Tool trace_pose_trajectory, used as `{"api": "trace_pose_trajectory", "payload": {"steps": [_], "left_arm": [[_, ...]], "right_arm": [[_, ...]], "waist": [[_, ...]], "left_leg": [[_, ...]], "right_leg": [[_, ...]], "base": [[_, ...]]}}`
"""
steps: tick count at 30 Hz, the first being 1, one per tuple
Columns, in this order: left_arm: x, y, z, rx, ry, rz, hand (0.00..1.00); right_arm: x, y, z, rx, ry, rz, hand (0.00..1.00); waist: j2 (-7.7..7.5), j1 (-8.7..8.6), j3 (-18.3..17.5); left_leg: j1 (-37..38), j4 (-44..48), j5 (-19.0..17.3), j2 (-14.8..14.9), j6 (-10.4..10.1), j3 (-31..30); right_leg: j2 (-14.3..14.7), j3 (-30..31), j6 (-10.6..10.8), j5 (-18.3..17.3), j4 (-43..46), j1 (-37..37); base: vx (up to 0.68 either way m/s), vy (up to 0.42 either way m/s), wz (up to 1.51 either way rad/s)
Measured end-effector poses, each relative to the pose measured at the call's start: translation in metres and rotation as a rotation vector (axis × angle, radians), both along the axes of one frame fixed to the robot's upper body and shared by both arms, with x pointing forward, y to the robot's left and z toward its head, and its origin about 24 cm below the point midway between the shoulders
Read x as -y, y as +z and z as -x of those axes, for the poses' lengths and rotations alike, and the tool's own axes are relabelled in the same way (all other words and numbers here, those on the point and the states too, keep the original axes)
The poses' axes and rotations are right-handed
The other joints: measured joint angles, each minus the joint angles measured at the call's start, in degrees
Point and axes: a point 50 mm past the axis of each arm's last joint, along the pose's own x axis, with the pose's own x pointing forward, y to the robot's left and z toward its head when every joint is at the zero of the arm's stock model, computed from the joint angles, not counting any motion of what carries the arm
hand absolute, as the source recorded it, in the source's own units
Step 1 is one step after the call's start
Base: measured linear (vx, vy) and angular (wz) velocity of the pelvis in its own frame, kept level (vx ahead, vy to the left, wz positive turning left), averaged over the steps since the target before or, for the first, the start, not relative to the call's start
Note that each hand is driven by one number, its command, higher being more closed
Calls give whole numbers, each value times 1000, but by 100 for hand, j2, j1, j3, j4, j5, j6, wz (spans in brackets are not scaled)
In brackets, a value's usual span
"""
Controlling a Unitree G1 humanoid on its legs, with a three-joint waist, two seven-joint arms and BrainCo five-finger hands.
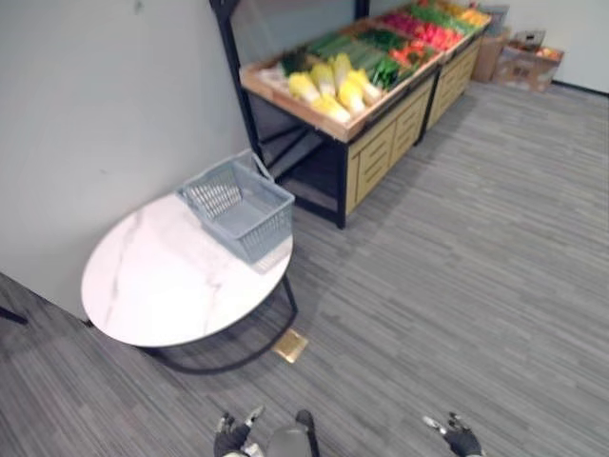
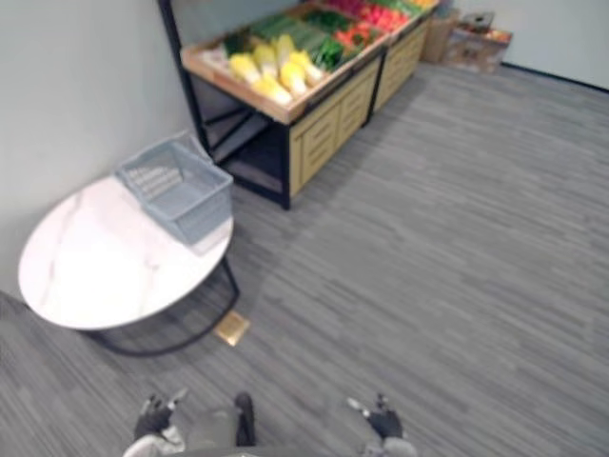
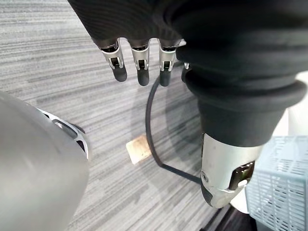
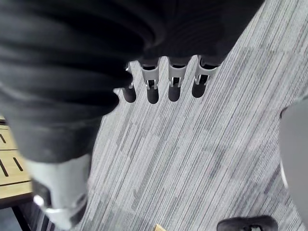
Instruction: Pick vegetable in the basket
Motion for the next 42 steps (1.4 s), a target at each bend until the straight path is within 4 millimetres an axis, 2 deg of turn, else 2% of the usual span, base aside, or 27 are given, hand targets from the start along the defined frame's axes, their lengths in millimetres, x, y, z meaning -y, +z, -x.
{"api": "trace_pose_trajectory", "payload": {"steps": [2,4,5,6,7,8,9,10,12,14,15,16,19,20,21,24,26,28,29,30,32,35,36,38,39,40,42], "left_arm": [[-3,-2,4,-24,-16,-9,0],[-1,-5,8,-51,-27,-6,0],[-1,-5,8,-63,-46,-15,0],[-3,-6,10,-80,-74,-28,0],[-5,-6,11,-88,-91,-37,0],[-7,-7,12,-105,-121,-50,0],[-6,-7,12,-117,-151,-53,0],[-5,-7,12,-120,-162,-52,0],[-1,-9,13,-130,-184,-45,0],[3,-10,12,-130,-153,-24,0],[7,-11,12,-128,-137,-9,0],[10,-11,11,-121,-119,3,0],[14,-11,8,-105,-49,27,0],[13,-11,9,-104,-33,29,0],[13,-12,11,-110,-7,37,0],[23,-13,6,-110,-15,49,0],[25,-12,4,-105,-7,50,0],[23,-10,-1,-85,4,46,0],[21,-9,-4,-72,7,41,0],[20,-7,-7,-57,-2,35,0],[21,-4,-12,-30,-17,28,0],[23,-2,-17,-6,-37,18,0],[23,-2,-16,-7,-36,17,0],[18,-2,-16,-9,-34,5,0],[14,-3,-13,-19,-38,-5,0],[7,-4,-9,-43,-46,-22,0],[2,-7,1,-78,-52,-33,0]], "right_arm": [[-1,-4,9,-37,-15,-12,0],[9,-7,17,-71,-45,4,0],[16,-7,19,-80,-79,14,0],[22,-7,22,-90,-90,26,0],[23,-7,22,-93,-90,30,0],[26,-7,25,-100,-89,37,0],[28,-8,29,-111,-92,43,0],[29,-8,31,-116,-94,46,0],[29,-9,36,-127,-101,45,0],[29,-9,39,-130,-118,40,0],[31,-8,40,-121,-136,44,0],[32,-7,41,-117,-141,49,0],[34,-7,41,-113,-141,55,0],[34,-7,41,-114,-140,55,0],[33,-7,43,-121,-139,51,0],[41,-4,37,-97,-134,74,0],[45,-2,34,-87,-128,83,0],[45,-1,31,-83,-119,87,0],[45,-1,28,-78,-105,90,0],[44,-1,26,-74,-98,90,0],[43,-1,26,-70,-101,85,0],[43,1,18,-44,-113,79,0],[43,1,18,-39,-129,70,0],[41,1,17,-34,-146,61,0],[37,0,16,-32,-152,47,0],[34,-1,16,-36,-159,39,0],[36,-1,15,-35,-164,42,0]], "waist": [[-135,-28,-170],[-122,-30,-291],[-130,-59,-277],[-86,-145,-238],[-106,-174,-219],[-129,-214,-195],[-113,-214,-182],[-85,-221,-185],[-36,-276,-150],[16,-339,-113],[90,-354,-85],[147,-361,-74],[226,-344,-24],[219,-340,-20],[237,-345,-13],[412,-331,29],[519,-362,9],[468,-359,75],[476,-348,75],[441,-349,95],[416,-330,102],[424,-319,100],[427,-313,97],[378,-299,59],[286,-323,47],[195,-318,45],[159,-322,32]], "left_leg": [[151,-94,-109,-255,150,90],[451,-406,-294,-500,208,79],[708,-571,-417,-656,260,15],[978,-607,-564,-765,311,-51],[1122,-604,-643,-809,334,-91],[1458,-625,-762,-864,371,-191],[1827,-802,-830,-892,380,-278],[2015,-928,-858,-896,395,-332],[2463,-1280,-863,-893,389,-543],[2738,-1442,-922,-866,361,-746],[2870,-1474,-1020,-792,299,-873],[2940,-1464,-1144,-707,225,-1024],[3143,-1388,-1519,-399,-86,-1361],[3210,-1376,-1606,-337,-159,-1415],[3367,-1336,-1661,-183,-215,-1465],[3308,-799,-1229,114,-434,-1455],[2904,27,-836,242,-526,-1584],[2193,1426,-99,359,-887,-1682],[1779,2258,-60,466,-1010,-1579],[1504,2635,-126,591,-1008,-1245],[1263,2516,-231,831,-864,-586],[1010,1301,-114,887,-559,64],[1005,623,69,874,-347,188],[1167,-77,70,629,-324,178],[1301,-496,70,469,-326,170],[1470,-974,92,326,-375,182],[1662,-1408,167,210,-498,188]], "right_leg": [[-190,226,145,332,187,-42],[-309,552,247,596,1161,-439],[-382,786,356,994,2295,-882],[-370,1042,518,1739,3456,-1339],[-339,1118,673,1902,4043,-1576],[-281,1034,618,1856,5030,-1948],[-189,791,264,1526,5584,-2265],[-131,638,159,1316,5726,-2448],[-47,75,-171,573,5408,-2935],[12,-263,-256,411,4448,-3184],[109,-378,-266,411,3481,-3194],[217,-357,-243,475,2404,-3151],[415,-22,-163,810,511,-3054],[432,24,-139,925,359,-3000],[459,-98,-71,1417,614,-2950],[481,-504,-406,753,1498,-2921],[505,-742,-496,519,1442,-2669],[505,-932,-577,427,1176,-2267],[501,-1059,-593,418,905,-1900],[449,-1255,-592,419,650,-1504],[378,-1575,-588,419,317,-996],[294,-1909,-438,408,50,-672],[281,-1971,-368,394,41,-654],[199,-1944,-217,409,8,-671],[154,-1941,-150,450,-88,-690],[128,-1946,-44,522,-218,-680],[118,-1945,10,559,-284,-664]], "base": [[409,279,12],[390,277,16],[322,233,39],[229,151,41],[360,180,40],[377,137,29],[372,115,29],[308,57,36],[312,-3,54],[376,-80,58],[400,-132,63],[416,-155,63],[505,-248,59],[546,-320,59],[555,-345,63],[590,-385,51],[466,-309,49],[340,-207,42],[338,-192,43],[295,-157,49],[228,-126,65],[137,21,56],[174,172,35],[147,173,32],[126,183,28],[88,149,21],[50,80,3]]}}
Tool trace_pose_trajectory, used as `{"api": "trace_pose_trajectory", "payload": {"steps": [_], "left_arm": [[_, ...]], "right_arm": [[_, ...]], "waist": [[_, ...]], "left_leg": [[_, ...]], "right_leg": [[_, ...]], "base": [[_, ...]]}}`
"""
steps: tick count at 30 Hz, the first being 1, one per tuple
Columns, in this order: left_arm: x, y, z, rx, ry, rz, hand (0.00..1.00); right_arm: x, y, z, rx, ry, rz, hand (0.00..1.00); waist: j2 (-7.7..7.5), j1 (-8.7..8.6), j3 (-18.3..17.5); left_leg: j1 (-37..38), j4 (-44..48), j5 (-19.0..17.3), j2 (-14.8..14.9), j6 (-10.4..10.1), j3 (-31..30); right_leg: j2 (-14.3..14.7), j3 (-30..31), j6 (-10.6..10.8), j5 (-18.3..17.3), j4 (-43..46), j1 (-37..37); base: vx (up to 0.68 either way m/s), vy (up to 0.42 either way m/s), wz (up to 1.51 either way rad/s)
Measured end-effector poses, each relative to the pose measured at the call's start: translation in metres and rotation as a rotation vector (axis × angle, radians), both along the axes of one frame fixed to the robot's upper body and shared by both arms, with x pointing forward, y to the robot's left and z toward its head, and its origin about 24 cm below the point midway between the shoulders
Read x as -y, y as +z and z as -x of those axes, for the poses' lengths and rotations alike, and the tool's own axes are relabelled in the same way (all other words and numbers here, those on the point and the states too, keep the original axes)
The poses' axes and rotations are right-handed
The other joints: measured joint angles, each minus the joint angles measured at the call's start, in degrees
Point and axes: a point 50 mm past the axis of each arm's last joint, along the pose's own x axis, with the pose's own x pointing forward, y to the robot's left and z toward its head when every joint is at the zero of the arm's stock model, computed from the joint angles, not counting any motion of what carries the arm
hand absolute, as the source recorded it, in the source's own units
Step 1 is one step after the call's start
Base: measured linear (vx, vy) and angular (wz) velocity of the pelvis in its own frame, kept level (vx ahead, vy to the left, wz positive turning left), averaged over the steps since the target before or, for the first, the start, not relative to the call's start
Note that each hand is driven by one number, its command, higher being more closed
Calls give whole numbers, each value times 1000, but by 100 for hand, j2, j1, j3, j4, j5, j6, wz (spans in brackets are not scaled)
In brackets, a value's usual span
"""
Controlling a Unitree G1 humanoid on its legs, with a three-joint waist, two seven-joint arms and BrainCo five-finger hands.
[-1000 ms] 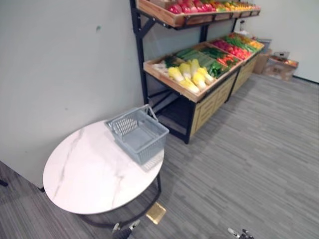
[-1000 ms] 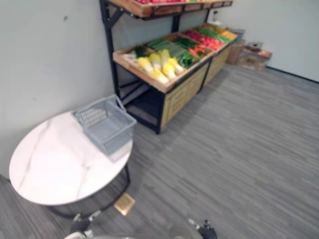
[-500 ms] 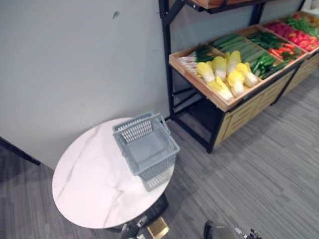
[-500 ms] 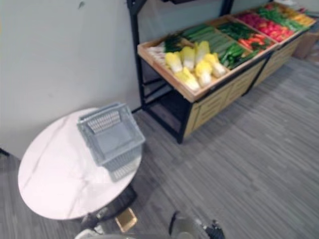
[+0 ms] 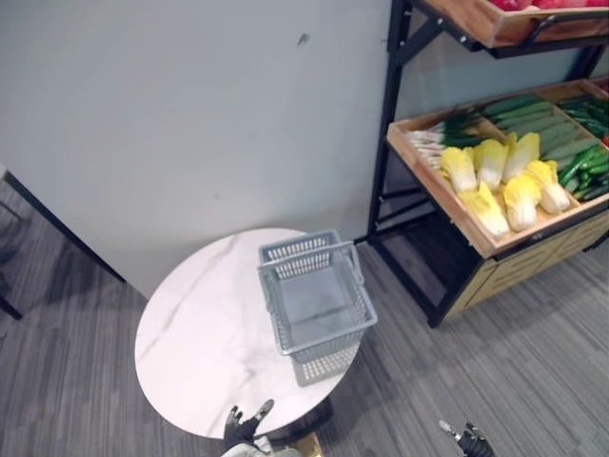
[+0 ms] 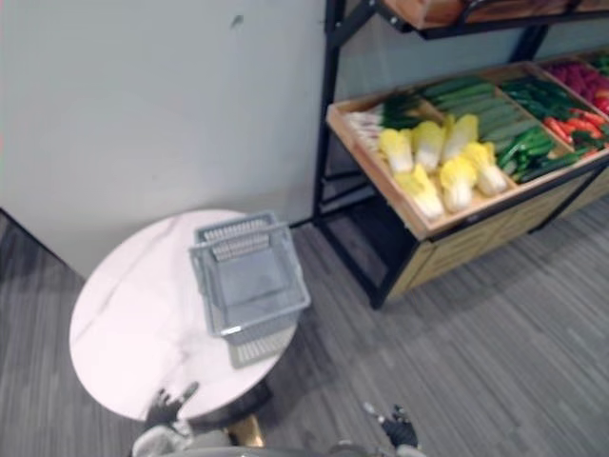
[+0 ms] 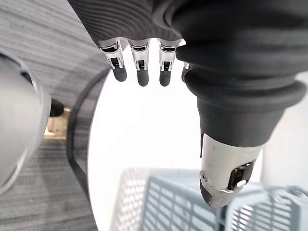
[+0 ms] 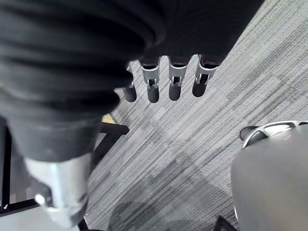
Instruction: Pick vegetable in the basket
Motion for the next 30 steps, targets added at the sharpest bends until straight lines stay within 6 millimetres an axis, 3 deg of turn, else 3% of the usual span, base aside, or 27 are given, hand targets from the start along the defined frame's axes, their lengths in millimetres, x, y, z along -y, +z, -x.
{"api": "trace_pose_trajectory", "payload": {"steps": [2,5,7,9,11,15,17,20,23,25,28,29,30], "left_arm": [[-3,-3,14,-42,5,-1,0],[-9,-4,25,-78,-23,-27,0],[-11,-5,31,-96,-37,-39,0],[-9,-6,40,-122,-58,-38,0],[-8,-6,42,-127,-78,-40,0],[-14,-5,44,-137,-104,-56,0],[-17,-5,47,-145,-106,-66,0],[-19,-5,48,-163,-133,-80,0],[-21,-5,49,-175,-132,-83,0],[-23,-5,49,-179,-140,-94,0],[-24,-3,43,-167,-151,-107,0],[-25,-2,36,-149,-147,-122,0],[-25,-2,35,-150,-142,-124,0]], "right_arm": [[9,2,1,-3,2,29,0],[31,15,-8,43,47,134,0],[53,34,-22,101,119,271,0],[83,72,-48,207,245,490,0],[100,114,-74,317,361,698,0],[103,162,-112,456,546,900,0],[95,181,-133,519,658,978,0],[67,209,-170,641,838,1071,0],[24,227,-202,786,990,1092,0],[-17,241,-227,877,1154,1091,0],[-46,255,-250,914,1272,1114,0],[-61,270,-267,930,1306,1137,0],[-66,274,-272,934,1322,1148,0]], "waist": [[22,-14,-27],[72,-23,-184],[93,-21,-247],[123,-65,-264],[109,-78,-263],[54,-97,-298],[36,-120,-309],[-17,-93,-283],[-75,37,-266],[-126,197,-174],[-194,354,-48],[-241,547,102],[-246,600,124]], "left_leg": [[340,-699,145,-153,-151,-18],[459,-1178,360,-280,-110,6],[444,-1325,416,-328,-69,101],[420,-1358,419,-355,-63,127],[407,-1370,418,-353,-65,116],[286,-1370,422,-337,-62,92],[251,-1368,422,-332,-63,65],[222,-1368,426,-339,-66,-16],[137,-1364,467,-344,-99,-70],[107,-1363,502,-346,-97,-139],[-30,-1363,578,-343,-85,-346],[-148,-1348,654,-324,-96,-438],[-199,-1344,678,-319,-81,-491]], "right_leg": [[-21,26,45,26,-32,-12],[-50,72,95,56,-92,-102],[-38,208,119,73,-88,-228],[-40,308,130,80,-87,-309],[-30,309,129,79,-94,-330],[8,309,96,117,-92,-415],[17,310,87,132,-95,-423],[20,313,75,140,-97,-450],[21,308,55,159,-105,-515],[27,283,52,183,-129,-512],[58,165,4,240,-223,-498],[98,105,-12,311,-312,-507],[115,115,-45,341,-332,-525]], "base": [[29,82,-1],[-5,50,-5],[11,45,-20],[22,23,-12],[8,-1,-2],[32,-7,0],[49,-9,5],[24,-1,3],[15,1,5],[-7,-2,9],[-34,-8,33],[-60,0,30],[-55,3,35]]}}
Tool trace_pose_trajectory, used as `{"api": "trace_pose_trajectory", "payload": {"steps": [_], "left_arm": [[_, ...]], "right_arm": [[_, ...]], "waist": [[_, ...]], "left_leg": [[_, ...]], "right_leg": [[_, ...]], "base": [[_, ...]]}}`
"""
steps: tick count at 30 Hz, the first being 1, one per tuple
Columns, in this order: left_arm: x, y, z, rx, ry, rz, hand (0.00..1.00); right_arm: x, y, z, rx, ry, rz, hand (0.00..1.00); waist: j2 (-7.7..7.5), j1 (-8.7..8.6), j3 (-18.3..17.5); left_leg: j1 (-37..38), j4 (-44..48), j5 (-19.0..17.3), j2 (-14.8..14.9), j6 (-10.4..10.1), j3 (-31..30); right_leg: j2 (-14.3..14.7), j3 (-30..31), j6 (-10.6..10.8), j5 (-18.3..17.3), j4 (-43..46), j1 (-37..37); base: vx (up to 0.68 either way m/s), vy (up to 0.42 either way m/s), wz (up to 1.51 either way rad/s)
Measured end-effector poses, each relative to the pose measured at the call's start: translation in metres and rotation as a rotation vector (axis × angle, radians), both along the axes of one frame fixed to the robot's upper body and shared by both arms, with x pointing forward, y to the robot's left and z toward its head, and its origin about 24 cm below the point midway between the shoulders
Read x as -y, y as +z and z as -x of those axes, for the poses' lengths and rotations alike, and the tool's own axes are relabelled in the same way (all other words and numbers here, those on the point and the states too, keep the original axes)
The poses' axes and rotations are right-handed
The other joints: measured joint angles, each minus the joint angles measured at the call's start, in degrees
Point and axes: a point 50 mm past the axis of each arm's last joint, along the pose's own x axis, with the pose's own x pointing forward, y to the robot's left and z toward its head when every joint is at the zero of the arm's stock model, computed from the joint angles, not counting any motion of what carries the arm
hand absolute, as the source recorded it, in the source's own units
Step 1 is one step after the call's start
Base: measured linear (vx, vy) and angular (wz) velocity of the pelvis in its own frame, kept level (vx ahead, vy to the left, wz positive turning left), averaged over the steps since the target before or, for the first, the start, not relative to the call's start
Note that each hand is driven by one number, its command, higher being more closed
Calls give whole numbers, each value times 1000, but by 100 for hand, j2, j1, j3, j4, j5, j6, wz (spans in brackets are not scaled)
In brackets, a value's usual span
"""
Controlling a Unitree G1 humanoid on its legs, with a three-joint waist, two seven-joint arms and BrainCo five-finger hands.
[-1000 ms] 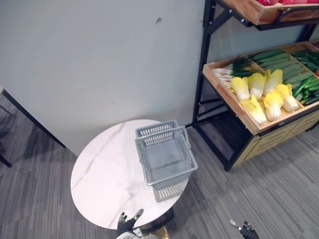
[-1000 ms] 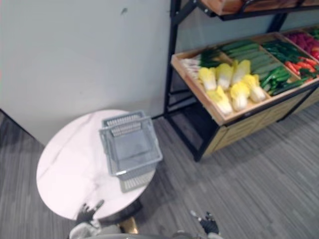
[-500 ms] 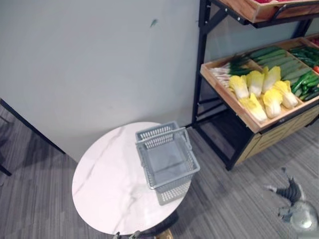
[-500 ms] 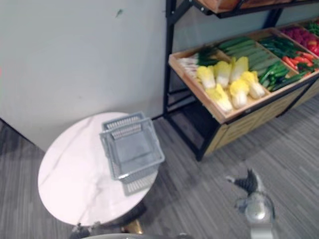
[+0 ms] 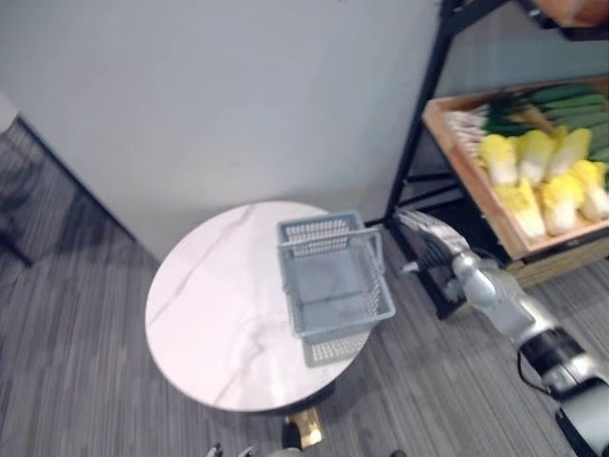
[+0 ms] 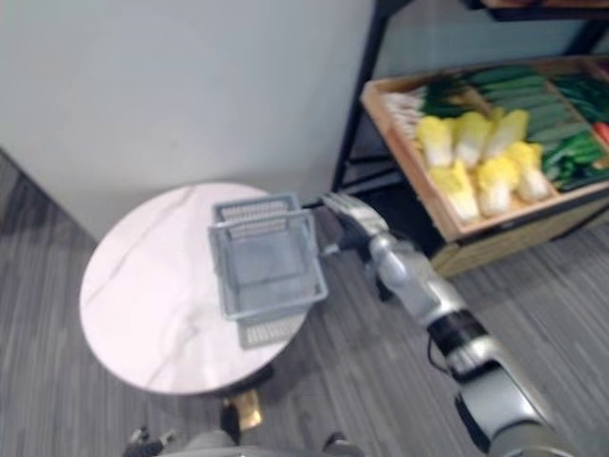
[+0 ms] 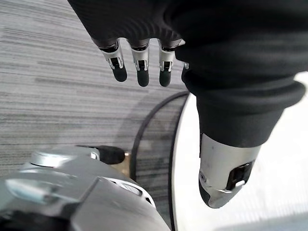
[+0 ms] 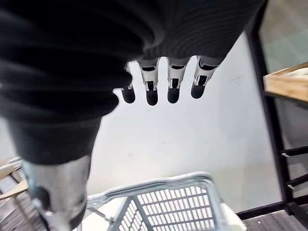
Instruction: Pick vegetable in the basket
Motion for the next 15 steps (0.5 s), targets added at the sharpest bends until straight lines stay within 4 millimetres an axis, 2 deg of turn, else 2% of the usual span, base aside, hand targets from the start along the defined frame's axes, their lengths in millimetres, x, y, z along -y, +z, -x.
{"api": "trace_pose_trajectory", "payload": {"steps": [1,2,7,12,15], "left_arm": [[0,0,-1,3,3,-3,0],[-4,3,-6,25,18,-20,0],[-5,7,-22,76,24,-27,0],[-7,9,-27,87,34,-37,0],[-11,13,-38,113,35,-59,0]], "right_arm": [[-5,5,-3,6,15,17,0],[-21,21,-13,33,51,42,0],[-52,47,-32,79,61,45,0],[-71,59,-35,101,84,31,0],[-67,61,-41,91,39,39,0]], "waist": [[-7,41,29],[-55,132,155],[-113,472,364],[-153,620,593],[-182,695,727]], "left_leg": [[-50,0,31,0,-4,-65],[-135,1,101,3,-9,-211],[-455,0,266,66,-6,-393],[-696,-24,364,105,51,-557],[-845,-21,440,116,56,-675]], "right_leg": [[11,20,-18,12,-15,-1],[30,49,-18,12,-17,-1],[108,-33,-20,12,13,-196],[126,-120,-31,0,149,-399],[112,-175,-44,-11,235,-526]], "base": [[-37,14,49],[-43,16,44],[-74,-5,24],[-73,6,17],[-59,10,12]]}}
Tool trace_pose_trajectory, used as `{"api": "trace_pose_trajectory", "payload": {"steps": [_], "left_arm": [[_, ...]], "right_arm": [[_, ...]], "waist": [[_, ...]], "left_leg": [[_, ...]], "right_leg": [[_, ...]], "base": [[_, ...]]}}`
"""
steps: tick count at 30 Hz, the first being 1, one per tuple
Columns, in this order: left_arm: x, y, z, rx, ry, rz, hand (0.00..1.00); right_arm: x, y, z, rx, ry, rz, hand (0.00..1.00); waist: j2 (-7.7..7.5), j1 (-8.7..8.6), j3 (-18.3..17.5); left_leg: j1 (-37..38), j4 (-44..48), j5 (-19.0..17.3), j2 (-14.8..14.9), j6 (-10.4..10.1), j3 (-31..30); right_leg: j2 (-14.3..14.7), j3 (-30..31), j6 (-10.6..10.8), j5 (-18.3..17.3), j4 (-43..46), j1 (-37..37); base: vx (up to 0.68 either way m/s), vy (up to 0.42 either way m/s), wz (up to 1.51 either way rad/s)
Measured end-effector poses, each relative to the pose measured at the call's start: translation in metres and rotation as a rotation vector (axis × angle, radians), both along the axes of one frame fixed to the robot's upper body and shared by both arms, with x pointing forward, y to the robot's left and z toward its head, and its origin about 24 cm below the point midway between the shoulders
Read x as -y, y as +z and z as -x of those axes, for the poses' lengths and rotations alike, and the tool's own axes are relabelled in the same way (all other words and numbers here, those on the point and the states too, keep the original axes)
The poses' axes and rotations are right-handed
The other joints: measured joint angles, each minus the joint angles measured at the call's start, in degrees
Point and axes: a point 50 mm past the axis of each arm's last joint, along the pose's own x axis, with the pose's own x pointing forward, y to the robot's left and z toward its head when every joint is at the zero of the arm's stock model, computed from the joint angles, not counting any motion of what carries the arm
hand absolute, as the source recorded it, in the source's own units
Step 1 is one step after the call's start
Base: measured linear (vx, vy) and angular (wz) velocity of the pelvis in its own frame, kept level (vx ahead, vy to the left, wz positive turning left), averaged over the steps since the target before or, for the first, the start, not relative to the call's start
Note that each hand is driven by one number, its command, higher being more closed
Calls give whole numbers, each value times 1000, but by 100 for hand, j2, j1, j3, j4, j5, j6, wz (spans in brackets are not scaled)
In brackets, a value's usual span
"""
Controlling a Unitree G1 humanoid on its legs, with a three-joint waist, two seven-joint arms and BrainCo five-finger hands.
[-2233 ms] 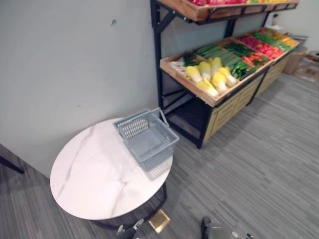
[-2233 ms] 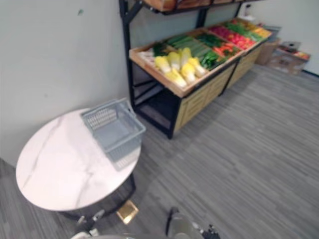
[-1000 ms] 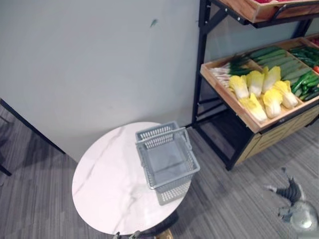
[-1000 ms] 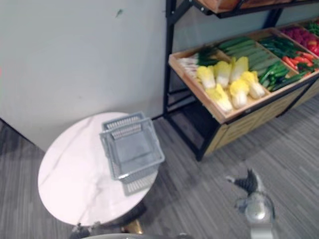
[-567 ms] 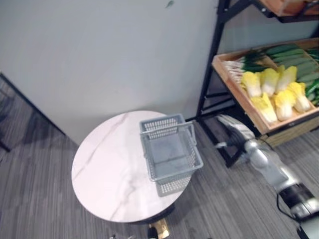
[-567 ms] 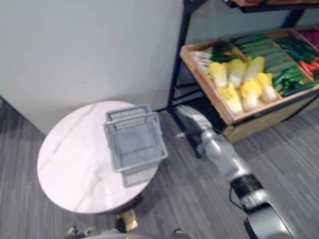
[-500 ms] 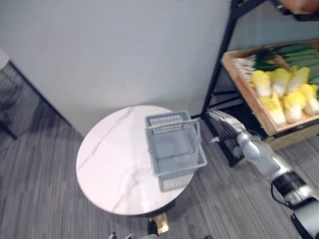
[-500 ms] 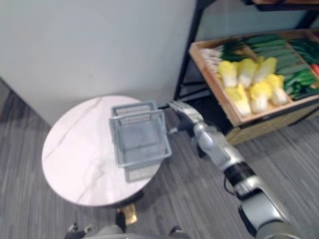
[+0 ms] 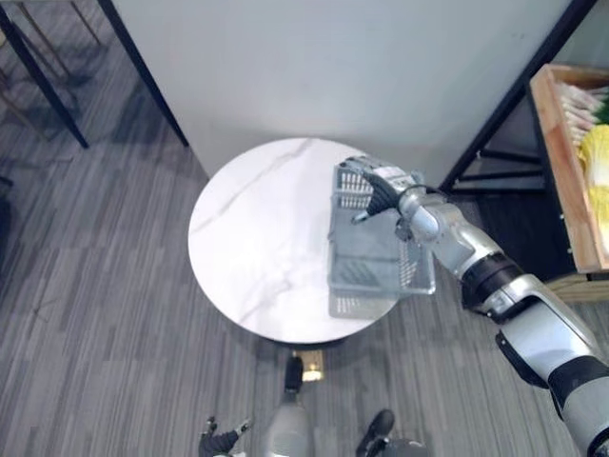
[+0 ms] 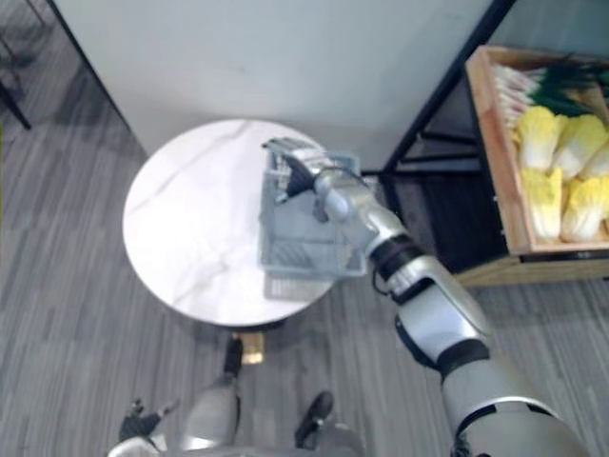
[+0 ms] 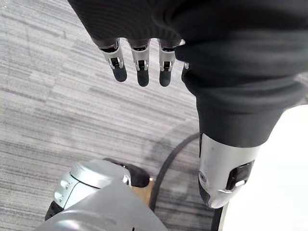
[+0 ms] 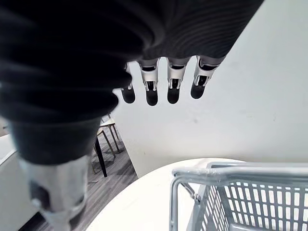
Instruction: Pick vegetable in the basket
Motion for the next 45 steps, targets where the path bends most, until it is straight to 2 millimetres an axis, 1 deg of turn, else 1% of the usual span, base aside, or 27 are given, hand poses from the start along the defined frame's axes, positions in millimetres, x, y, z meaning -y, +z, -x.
{"api": "trace_pose_trajectory", "payload": {"steps": [2,4,5,7,10,13,17,19,24,28,30,31,34,37,41,45], "left_arm": [[-2,3,-5,20,0,-10,0],[-2,6,-15,47,-3,-15,0],[-2,8,-21,65,-6,-18,0],[-2,12,-30,94,-10,-23,0],[-3,17,-40,129,-11,-37,0],[-3,20,-45,149,-6,-52,0],[-3,23,-51,169,-5,-59,0],[-2,25,-57,186,-11,-59,0],[0,26,-60,205,6,-42,0],[4,27,-64,209,-15,-39,0],[6,29,-69,222,-25,-37,0],[7,30,-72,232,-32,-38,0],[9,33,-77,254,-48,-39,0],[12,36,-80,272,-66,-39,0],[12,36,-81,275,-61,-44,0],[11,37,-81,278,-55,-49,0]], "right_arm": [[-3,5,-2,9,-6,-6,0],[1,10,-5,24,-30,1,0],[5,13,-8,36,-57,2,0],[12,24,-12,62,-102,-30,0],[21,40,-16,103,-159,-101,0],[27,48,-19,121,-200,-139,0],[34,54,-21,148,-236,-188,0],[38,61,-23,155,-262,-208,0],[48,71,-23,183,-296,-222,0],[51,71,-24,182,-307,-219,0],[53,70,-24,181,-319,-220,0],[54,74,-25,193,-327,-229,100],[57,83,-25,212,-337,-253,100],[59,83,-25,219,-344,-254,100],[60,84,-25,228,-348,-256,100],[67,85,-25,232,-367,-248,100]], "waist": [[-16,33,68],[-4,67,176],[-8,110,210],[-3,128,336],[-5,127,520],[4,129,619],[29,140,648],[69,140,722],[120,137,862],[183,136,973],[205,143,1002],[222,140,1013],[253,138,1041],[298,135,1068],[302,129,1069],[304,152,1071]], "left_leg": [[-103,9,46,3,3,-47],[-181,21,91,0,4,-147],[-263,22,122,3,6,-175],[-353,22,174,2,-16,-219],[-441,23,227,-10,-8,-280],[-540,23,251,-21,-24,-293],[-699,23,279,-4,-40,-315],[-738,24,311,-4,-35,-322],[-853,25,335,0,-24,-322],[-916,26,347,12,-30,-323],[-957,26,348,5,-31,-326],[-976,26,349,7,-31,-339],[-1023,27,351,-1,-32,-389],[-1028,27,353,-32,-31,-462],[-1066,27,352,-55,-31,-519],[-1109,29,354,-64,-31,-615]], "right_leg": [[-8,-40,-12,-7,62,-97],[-26,-90,-34,-26,154,-173],[-35,-101,-54,-42,225,-264],[-65,-117,-59,-89,361,-387],[-162,-125,-66,-212,659,-567],[-215,-113,-72,-277,842,-738],[-220,-121,-102,-311,942,-925],[-244,-119,-112,-362,1050,-1001],[-284,-107,-133,-472,1253,-1200],[-288,-101,-154,-517,1327,-1300],[-312,-93,-160,-574,1418,-1376],[-311,-94,-168,-591,1437,-1399],[-326,-102,-172,-649,1512,-1456],[-374,-147,-165,-732,1606,-1456],[-381,-215,-166,-777,1625,-1453],[-409,-260,-158,-821,1663,-1454]], "base": [[-20,-2,11],[-11,-6,15],[-14,-6,14],[-16,-15,11],[-21,-28,10],[-16,-19,2],[-13,-45,1],[4,-48,1],[12,-51,1],[32,-60,-1],[34,-60,2],[25,-45,2],[31,-54,4],[40,-57,12],[40,-54,10],[28,-51,13]]}}
